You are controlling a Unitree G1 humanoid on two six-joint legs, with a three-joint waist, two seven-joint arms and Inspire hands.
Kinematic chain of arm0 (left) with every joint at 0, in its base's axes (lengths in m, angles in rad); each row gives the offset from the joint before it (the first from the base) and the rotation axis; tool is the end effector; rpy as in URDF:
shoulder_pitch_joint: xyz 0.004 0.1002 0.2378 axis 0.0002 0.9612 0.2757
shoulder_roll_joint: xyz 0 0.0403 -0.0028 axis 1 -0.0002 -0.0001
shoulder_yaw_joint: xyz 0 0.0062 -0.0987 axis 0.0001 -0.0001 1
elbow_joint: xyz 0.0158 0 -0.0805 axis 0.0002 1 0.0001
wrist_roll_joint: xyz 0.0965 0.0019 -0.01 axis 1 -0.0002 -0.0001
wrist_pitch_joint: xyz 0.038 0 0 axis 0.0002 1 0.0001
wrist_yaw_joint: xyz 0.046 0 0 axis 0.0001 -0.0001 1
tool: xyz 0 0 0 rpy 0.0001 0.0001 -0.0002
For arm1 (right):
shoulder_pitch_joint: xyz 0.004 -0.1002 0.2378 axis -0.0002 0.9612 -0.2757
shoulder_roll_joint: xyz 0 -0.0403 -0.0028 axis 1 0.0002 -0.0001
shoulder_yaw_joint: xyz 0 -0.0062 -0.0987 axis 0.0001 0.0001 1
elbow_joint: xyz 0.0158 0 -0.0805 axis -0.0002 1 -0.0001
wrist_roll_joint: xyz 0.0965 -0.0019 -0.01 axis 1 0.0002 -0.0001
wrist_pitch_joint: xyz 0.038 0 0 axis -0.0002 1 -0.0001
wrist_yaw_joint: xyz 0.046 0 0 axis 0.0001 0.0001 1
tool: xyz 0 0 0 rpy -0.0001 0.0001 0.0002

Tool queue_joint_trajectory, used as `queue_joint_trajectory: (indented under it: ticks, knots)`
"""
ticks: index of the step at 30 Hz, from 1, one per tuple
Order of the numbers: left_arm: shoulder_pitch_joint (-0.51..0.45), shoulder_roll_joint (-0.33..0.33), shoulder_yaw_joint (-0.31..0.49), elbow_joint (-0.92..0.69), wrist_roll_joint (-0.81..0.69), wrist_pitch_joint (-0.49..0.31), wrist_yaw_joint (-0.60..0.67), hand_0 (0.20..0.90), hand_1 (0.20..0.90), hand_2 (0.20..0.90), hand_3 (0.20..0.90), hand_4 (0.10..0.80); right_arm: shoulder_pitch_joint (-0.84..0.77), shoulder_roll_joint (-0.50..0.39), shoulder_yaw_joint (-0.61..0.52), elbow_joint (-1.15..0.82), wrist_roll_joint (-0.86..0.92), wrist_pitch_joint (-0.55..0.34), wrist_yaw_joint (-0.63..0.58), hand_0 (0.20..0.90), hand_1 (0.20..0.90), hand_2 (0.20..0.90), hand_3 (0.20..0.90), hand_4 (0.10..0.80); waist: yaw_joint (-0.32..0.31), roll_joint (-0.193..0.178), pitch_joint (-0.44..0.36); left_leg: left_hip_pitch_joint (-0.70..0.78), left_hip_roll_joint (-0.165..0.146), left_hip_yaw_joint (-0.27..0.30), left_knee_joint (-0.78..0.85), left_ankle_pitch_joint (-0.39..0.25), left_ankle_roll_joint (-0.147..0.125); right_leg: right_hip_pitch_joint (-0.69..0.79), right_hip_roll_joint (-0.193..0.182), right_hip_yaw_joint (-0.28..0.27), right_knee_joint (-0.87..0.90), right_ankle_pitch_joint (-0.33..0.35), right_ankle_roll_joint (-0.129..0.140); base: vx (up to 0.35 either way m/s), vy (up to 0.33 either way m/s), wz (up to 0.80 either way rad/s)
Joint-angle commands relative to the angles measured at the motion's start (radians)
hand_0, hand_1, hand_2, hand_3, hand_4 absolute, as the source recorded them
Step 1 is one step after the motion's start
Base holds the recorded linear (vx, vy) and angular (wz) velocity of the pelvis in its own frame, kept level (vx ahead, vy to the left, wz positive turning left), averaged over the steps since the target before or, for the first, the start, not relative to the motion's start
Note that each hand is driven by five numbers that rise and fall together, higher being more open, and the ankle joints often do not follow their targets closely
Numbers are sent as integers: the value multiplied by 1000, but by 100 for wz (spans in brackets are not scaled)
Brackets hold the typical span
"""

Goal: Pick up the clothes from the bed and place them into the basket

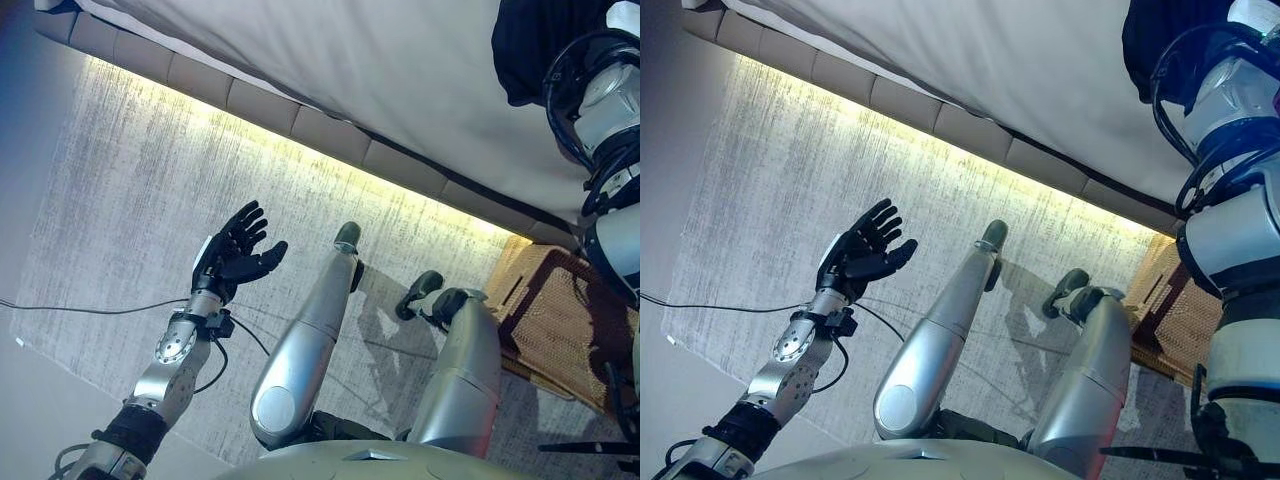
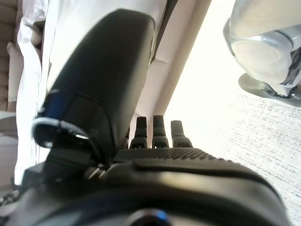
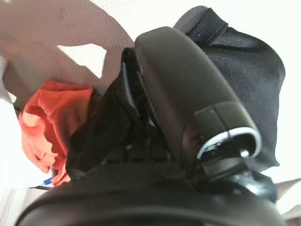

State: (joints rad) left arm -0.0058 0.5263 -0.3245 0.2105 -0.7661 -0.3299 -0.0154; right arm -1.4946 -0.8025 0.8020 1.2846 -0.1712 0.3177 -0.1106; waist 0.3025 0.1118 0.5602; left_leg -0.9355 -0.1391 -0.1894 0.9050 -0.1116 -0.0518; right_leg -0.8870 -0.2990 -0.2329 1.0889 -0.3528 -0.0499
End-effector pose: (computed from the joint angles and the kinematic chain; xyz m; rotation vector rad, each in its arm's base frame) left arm 0.1894 0.2115 0.0280 -0.2204 0.0266 -0.1148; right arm 0.3394 -0.2880 0.2995 -1.2547 0.1962 -0.6584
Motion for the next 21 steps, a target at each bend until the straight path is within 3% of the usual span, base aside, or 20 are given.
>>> queue_joint_trajectory:
  ticks: [1, 7, 12, 19, 20, 21]
  knots:
    - [68, 56, 82, -114, -26, -82, -37, 900, 900, 900, 900, 800, -90, -99, 74, -10, 13, -51, -99, 300, 300, 300, 200, 100, 19, 43, -40, 39, 7, 120, 92, -178, 113, 45, 91, 6, -25, 6, -14, -11, -10, 4]
    - [89, 53, 81, -111, -27, -86, -37, 900, 900, 900, 900, 800, -67, -123, 27, -25, 62, -95, -170, 300, 300, 300, 200, 100, 7, 26, -40, 151, 16, 121, 62, -167, 100, 170, 101, -4, -88, 14, -14, 6, 2, -5]
    - [80, 50, 71, -74, 0, -63, -36, 900, 900, 900, 900, 800, -53, -158, -14, -39, 98, -144, -187, 300, 300, 300, 200, 100, -3, -14, -49, 325, 27, 113, -56, -143, 86, 361, 106, -15, -207, 26, -7, 25, -16, -8]
    - [57, 38, 10, -22, 90, -19, 17, 900, 900, 900, 900, 800, -40, -213, -50, -52, 153, -220, -207, 300, 300, 300, 200, 100, -24, -76, -155, 544, 64, 107, -304, -104, 71, 600, 128, -44, -482, 82, 13, 87, -2, -15]
    - [53, 39, 0, -13, 102, -10, 31, 900, 900, 900, 900, 800, -34, -222, -56, -54, 163, -227, -197, 300, 300, 300, 200, 100, -31, -87, -170, 578, 70, 107, -351, -99, 68, 637, 137, -43, -540, 98, 21, 73, -19, -15]
    - [43, 37, -17, 15, 116, 8, 43, 900, 900, 900, 900, 800, -35, -239, -57, -59, 193, -234, -174, 300, 300, 300, 200, 100, -46, -109, -210, 642, 85, 112, -470, -52, 63, 698, 151, -48, -667, 152, 32, 64, -17, -21]
